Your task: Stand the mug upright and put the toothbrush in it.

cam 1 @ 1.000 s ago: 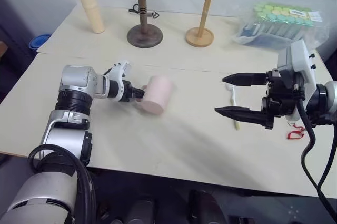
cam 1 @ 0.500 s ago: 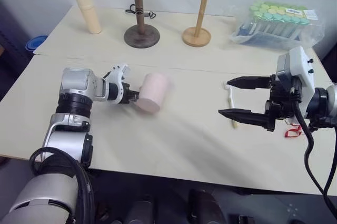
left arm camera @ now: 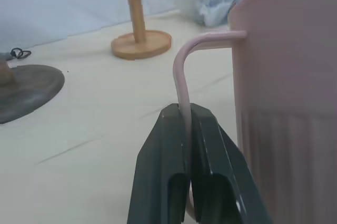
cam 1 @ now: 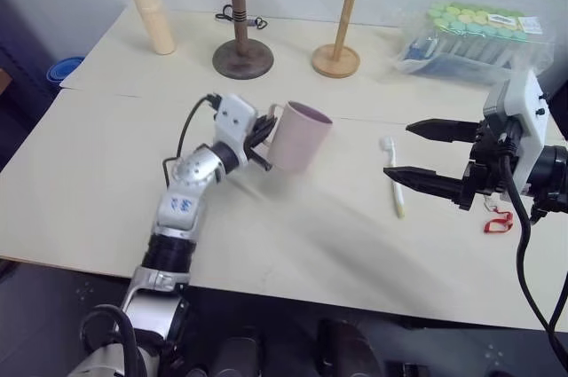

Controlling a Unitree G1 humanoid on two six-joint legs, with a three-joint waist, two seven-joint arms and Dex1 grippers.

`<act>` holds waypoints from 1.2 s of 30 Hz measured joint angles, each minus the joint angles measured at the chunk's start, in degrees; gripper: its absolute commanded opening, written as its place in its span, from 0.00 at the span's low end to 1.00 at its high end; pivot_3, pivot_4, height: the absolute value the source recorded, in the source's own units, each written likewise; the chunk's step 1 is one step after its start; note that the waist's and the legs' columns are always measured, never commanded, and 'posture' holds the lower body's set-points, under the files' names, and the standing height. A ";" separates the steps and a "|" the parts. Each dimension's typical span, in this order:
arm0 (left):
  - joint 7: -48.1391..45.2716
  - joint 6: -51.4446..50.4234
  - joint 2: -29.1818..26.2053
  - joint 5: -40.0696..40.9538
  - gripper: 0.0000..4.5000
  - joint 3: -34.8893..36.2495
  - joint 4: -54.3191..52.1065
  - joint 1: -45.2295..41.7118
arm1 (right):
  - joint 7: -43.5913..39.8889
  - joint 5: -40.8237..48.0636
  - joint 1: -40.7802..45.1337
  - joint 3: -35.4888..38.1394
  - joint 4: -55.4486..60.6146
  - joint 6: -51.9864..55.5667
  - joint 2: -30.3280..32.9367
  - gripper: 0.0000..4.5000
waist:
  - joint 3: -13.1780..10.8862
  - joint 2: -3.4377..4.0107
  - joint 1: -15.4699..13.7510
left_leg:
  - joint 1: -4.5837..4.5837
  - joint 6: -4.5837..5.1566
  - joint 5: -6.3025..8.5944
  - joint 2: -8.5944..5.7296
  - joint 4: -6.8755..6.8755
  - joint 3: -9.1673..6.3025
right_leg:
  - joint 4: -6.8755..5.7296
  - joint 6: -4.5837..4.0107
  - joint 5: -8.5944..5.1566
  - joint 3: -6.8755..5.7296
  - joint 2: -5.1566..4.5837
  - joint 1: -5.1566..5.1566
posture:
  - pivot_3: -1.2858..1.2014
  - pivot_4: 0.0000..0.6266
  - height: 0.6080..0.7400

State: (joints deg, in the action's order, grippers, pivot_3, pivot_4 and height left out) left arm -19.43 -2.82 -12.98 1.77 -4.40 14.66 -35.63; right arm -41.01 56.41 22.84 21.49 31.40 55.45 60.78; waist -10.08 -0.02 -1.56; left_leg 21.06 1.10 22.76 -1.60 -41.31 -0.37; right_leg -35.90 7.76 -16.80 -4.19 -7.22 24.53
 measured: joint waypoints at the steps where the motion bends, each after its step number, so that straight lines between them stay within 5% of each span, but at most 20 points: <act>1: 1.43 3.23 0.59 -1.27 0.00 -0.22 2.63 0.09 | 0.32 0.23 -0.08 0.14 -0.01 0.12 -0.04 0.98 | 0.00 0.00 0.00 | 0.01 0.02 -0.01 -0.01 -0.01 0.01 | -0.01 0.02 0.01 0.00 -0.01 0.00 | 0.52 0.24 1.00; 6: 6.98 18.01 2.79 -4.34 0.00 -0.16 14.58 -0.48 | 1.20 0.88 -0.23 0.44 -0.11 0.31 -0.04 0.98 | 0.00 0.00 -0.03 | 0.00 0.06 -0.03 -0.11 0.01 0.01 | -0.01 0.05 0.03 -0.06 -0.13 -0.01 | 0.52 0.24 1.00; 13: 2.74 20.65 0.05 -4.72 0.49 -0.98 12.86 5.68 | 1.25 0.60 -1.25 0.44 -1.48 0.29 -0.04 1.00 | 0.00 -0.01 0.06 | 0.01 0.10 -0.05 -0.17 0.03 -0.01 | -0.02 0.07 0.04 -0.27 -0.25 -0.02 | 0.52 0.24 1.00; 20: -3.98 13.25 -6.06 -1.94 0.99 -0.13 -2.72 13.03 | 2.08 -1.18 -2.12 -0.45 -2.32 -0.16 -0.57 1.00 | 0.01 0.00 0.14 | 0.00 0.10 -0.05 0.00 0.02 -0.05 | -0.01 0.07 0.04 -0.27 -0.29 -0.04 | 0.52 0.24 1.00; 25: -12.96 -5.89 -13.84 7.01 1.00 1.92 -15.62 15.40 | 6.62 -3.99 -2.21 -3.26 -3.27 1.37 -1.35 1.00 | 0.01 0.00 0.26 | -0.01 0.10 -0.06 0.17 0.01 -0.05 | -0.02 0.07 0.04 -0.27 -0.25 -0.07 | 0.52 0.24 1.00; 32: -43.79 -42.15 -45.98 35.90 1.00 7.55 -31.93 3.81 | 27.27 -11.76 5.79 -9.07 -9.54 10.50 -15.86 1.00 | 0.04 0.10 1.92 | -0.03 0.05 -0.08 0.21 0.15 -0.14 | 0.03 -0.02 -0.01 -0.26 -0.20 -0.05 | 0.52 0.24 1.00; 36: -51.75 -49.14 -48.54 43.97 1.00 7.33 -33.18 -4.23 | 31.71 -16.63 9.33 -14.74 -15.22 11.98 -22.27 1.00 | 0.09 0.36 1.79 | 0.00 0.08 -0.09 0.05 0.19 -0.20 | 0.03 -0.02 -0.01 -0.27 -0.19 -0.06 | 0.52 0.24 1.00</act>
State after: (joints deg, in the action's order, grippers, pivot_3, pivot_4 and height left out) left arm -71.18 -51.96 -61.52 45.74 2.94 -18.51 -39.86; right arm -9.30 39.78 32.18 6.75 16.18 67.43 38.52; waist -9.99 0.33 0.23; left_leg 21.06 1.18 22.67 -1.55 -41.12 -0.57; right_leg -35.87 7.75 -16.81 -4.45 -7.42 24.47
